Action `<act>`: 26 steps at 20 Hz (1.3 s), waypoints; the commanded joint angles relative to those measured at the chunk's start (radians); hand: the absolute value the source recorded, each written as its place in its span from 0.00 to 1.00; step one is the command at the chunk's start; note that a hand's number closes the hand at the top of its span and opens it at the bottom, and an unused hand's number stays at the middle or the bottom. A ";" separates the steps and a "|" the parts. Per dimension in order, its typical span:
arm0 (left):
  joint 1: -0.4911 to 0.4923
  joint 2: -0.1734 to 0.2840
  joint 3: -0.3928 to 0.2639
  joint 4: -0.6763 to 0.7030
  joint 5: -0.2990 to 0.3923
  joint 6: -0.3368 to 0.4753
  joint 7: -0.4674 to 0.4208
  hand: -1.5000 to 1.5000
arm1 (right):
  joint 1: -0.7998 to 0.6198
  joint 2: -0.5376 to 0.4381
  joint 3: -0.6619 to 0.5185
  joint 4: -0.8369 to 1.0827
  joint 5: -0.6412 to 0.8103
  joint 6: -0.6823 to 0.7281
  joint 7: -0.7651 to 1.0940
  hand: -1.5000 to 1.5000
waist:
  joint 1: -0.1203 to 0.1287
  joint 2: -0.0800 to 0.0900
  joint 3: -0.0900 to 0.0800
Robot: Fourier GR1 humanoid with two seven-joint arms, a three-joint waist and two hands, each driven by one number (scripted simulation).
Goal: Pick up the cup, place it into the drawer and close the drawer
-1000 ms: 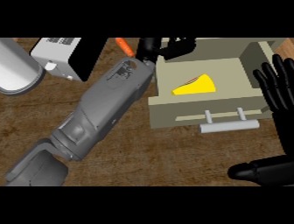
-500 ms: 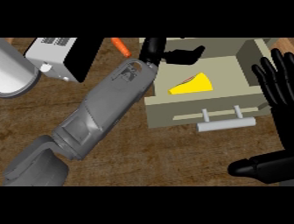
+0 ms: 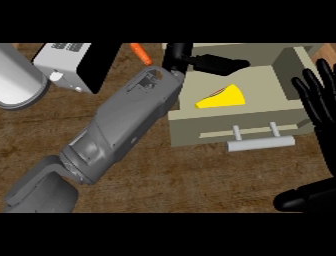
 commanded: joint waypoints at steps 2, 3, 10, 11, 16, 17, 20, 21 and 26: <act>0.012 0.000 0.028 -0.066 0.060 -0.016 -0.047 0.00 | 0.055 -0.018 -0.023 -0.010 -0.037 0.041 -0.015 0.00 | 0.043 -0.012 0.000; -0.015 0.000 0.081 -0.035 0.056 -0.077 -0.071 0.00 | 0.003 -0.016 -0.015 -0.023 -0.054 0.011 0.039 0.00 | 0.057 -0.013 -0.001; 0.132 0.061 0.100 -0.235 0.077 -0.037 -0.011 0.00 | 0.072 -0.107 -0.006 -0.053 0.009 0.124 0.002 1.00 | 0.108 -0.030 -0.001; 0.139 0.078 0.115 -0.228 0.080 -0.050 -0.014 0.00 | 0.039 -0.119 0.006 -0.033 0.065 0.120 -0.006 1.00 | 0.106 -0.026 -0.002; 0.338 0.158 0.121 -0.410 0.075 -0.004 -0.011 0.00 | 0.146 -0.161 0.000 -0.109 0.104 0.170 -0.013 1.00 | 0.109 -0.030 -0.001; 0.348 0.211 0.117 -0.468 0.083 -0.012 0.045 0.00 | 0.159 -0.145 0.050 -0.105 0.187 0.163 -0.033 1.00 | 0.125 -0.034 -0.001; 0.441 0.304 0.134 -0.618 0.098 -0.019 0.110 0.00 | 0.072 -0.188 0.014 -0.046 0.162 0.170 0.014 1.00 | 0.133 -0.032 -0.001; 0.521 0.286 0.112 -0.643 0.082 -0.016 0.063 0.00 | 0.117 -0.176 0.069 -0.085 0.241 0.167 0.007 1.00 | 0.129 -0.032 -0.002; 0.708 0.414 0.156 -0.845 0.108 -0.056 0.109 0.00 | 0.092 -0.144 0.094 0.070 0.360 0.135 -0.065 1.00 | 0.132 -0.026 -0.001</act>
